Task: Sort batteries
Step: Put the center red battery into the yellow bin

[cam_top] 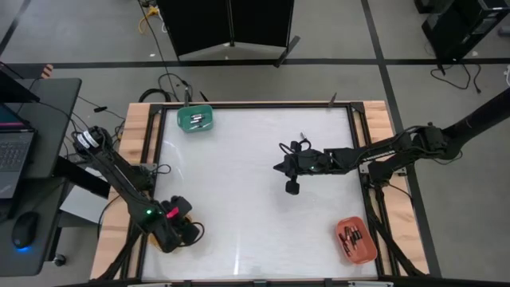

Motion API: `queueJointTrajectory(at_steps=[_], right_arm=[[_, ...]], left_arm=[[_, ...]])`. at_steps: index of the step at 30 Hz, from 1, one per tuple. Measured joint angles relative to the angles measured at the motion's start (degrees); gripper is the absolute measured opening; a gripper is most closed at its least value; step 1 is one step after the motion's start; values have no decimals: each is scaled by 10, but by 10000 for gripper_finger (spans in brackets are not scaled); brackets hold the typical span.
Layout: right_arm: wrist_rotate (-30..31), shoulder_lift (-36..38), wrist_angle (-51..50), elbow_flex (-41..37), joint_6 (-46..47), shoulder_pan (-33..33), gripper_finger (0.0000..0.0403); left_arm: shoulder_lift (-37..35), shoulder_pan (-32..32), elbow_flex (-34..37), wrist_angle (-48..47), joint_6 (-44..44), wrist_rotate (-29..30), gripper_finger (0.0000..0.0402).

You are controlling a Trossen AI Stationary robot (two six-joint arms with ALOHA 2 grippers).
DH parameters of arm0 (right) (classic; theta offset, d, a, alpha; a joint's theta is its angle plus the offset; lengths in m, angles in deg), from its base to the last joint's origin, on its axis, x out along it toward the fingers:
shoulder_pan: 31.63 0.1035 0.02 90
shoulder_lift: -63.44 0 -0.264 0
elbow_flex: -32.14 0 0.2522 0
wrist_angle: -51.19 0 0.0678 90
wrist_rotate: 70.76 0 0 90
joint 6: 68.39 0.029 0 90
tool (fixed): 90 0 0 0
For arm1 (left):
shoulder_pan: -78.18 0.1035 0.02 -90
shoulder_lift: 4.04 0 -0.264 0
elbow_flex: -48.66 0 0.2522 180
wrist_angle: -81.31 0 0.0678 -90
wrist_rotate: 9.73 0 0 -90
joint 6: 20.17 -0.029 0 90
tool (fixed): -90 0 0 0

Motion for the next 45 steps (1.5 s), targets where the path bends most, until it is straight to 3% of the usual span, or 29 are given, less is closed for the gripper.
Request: queueJointTrajectory(at_steps=[11,15,20,25,28,30,33,41,45], right_arm=[[0,2,2,0,31,-4,44],[10,2,0,9,42,-11,67],[24,30,-42,38,41,-19,95],[61,72,-105,45,42,-32,102],[83,86,-145,45,60,-43,78],[87,86,-167,45,68,-51,49],[88,76,-180,45,85,-64,12],[88,43,-259,45,170,-139,8],[58,39,-316,44,220,-199,22]], left_arm=[[0,5,0,82,-68,-44,34],[0,7,-15,66,-95,-78,38],[-7,9,-45,20,-129,-85,16],[-44,21,-60,-38,-142,-10,6],[-65,38,-53,-28,-171,62,4],[-74,57,-42,-9,-217,76,3],[-84,103,-20,51,-300,81,3],[-88,262,56,342,-601,-6,1],[-88,334,101,491,-715,-57,1]])
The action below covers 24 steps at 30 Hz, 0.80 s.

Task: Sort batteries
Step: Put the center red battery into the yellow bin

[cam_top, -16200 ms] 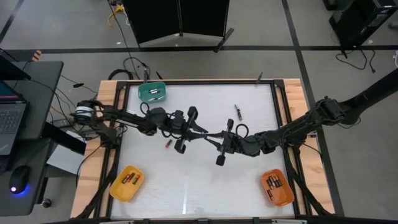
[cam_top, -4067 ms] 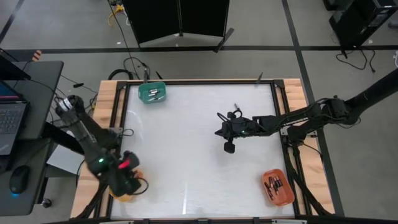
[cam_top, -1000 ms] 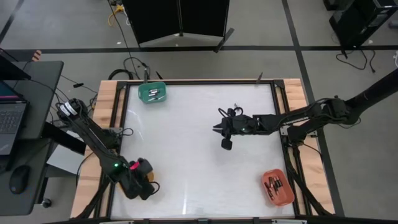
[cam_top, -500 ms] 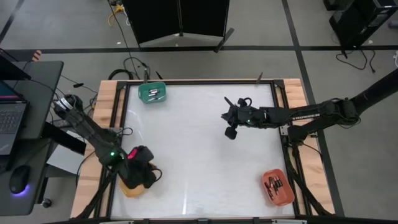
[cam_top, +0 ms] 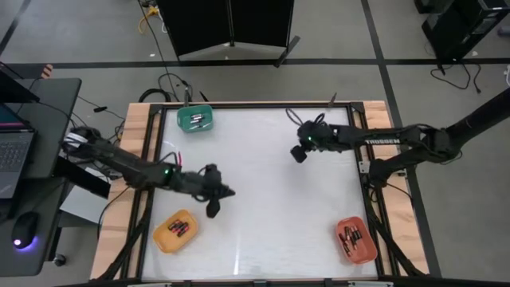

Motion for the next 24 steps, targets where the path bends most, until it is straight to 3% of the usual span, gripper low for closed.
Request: queueJointTrajectory(at_steps=[4,10,24], right_arm=[[-21,-2,-16,0,5,-55,67],[-42,-15,-33,0,5,-106,118],[-51,-143,11,0,5,-131,130]], left_arm=[[0,63,27,89,-69,-56,1],[0,116,39,119,-112,-102,2],[0,125,39,130,-164,-112,3]])
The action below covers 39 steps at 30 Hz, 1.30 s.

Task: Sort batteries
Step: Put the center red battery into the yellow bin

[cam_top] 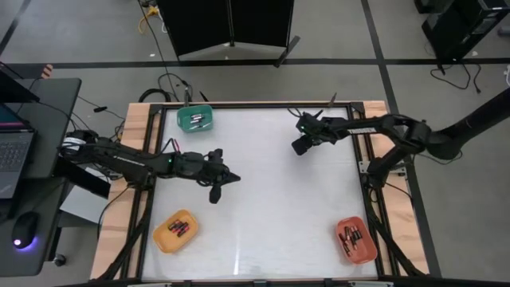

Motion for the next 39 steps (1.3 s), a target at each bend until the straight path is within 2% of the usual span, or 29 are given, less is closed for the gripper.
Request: queueJointTrajectory(at_steps=[6,11,16,20,26,30,34,39], right_arm=[[-2,-23,11,2,-6,-7,116],[-7,-16,17,1,-35,-7,60],[-60,30,29,-2,-84,-7,58],[-64,80,55,-2,-98,19,58],[-73,108,310,-74,-111,108,58],[-73,87,553,-139,-132,175,58],[-76,52,749,-177,-165,233,58],[-76,15,866,-178,-198,287,58]], left_arm=[[0,0,0,9,-1,0,3],[0,0,0,52,-7,12,3],[0,0,0,97,-26,60,3],[0,6,0,132,-44,91,3],[0,26,0,166,-44,97,3],[3,36,0,174,-49,97,5],[21,38,0,211,-71,97,20],[60,37,-18,256,-109,90,56]])
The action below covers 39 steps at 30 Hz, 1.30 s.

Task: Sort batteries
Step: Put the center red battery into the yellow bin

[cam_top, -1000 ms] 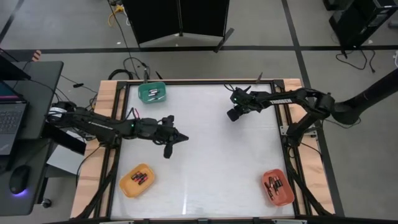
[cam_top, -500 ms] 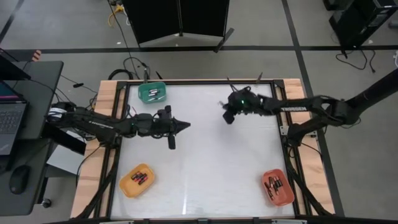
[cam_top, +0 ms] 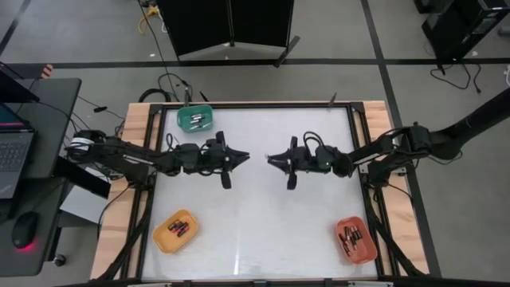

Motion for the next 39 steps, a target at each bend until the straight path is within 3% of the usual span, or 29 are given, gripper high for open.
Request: queueJointTrajectory(at_steps=[8,13,27,39], right_arm=[[1,-3,23,18,-37,34,58],[1,-3,34,19,-47,42,58],[1,-3,37,19,-58,48,58],[-2,-3,39,19,-58,49,58]], left_arm=[[69,0,-62,-1,-7,-37,130],[107,0,-92,25,-6,-75,152],[164,0,-98,114,-7,-106,150],[164,1,-98,123,-6,-124,98]])
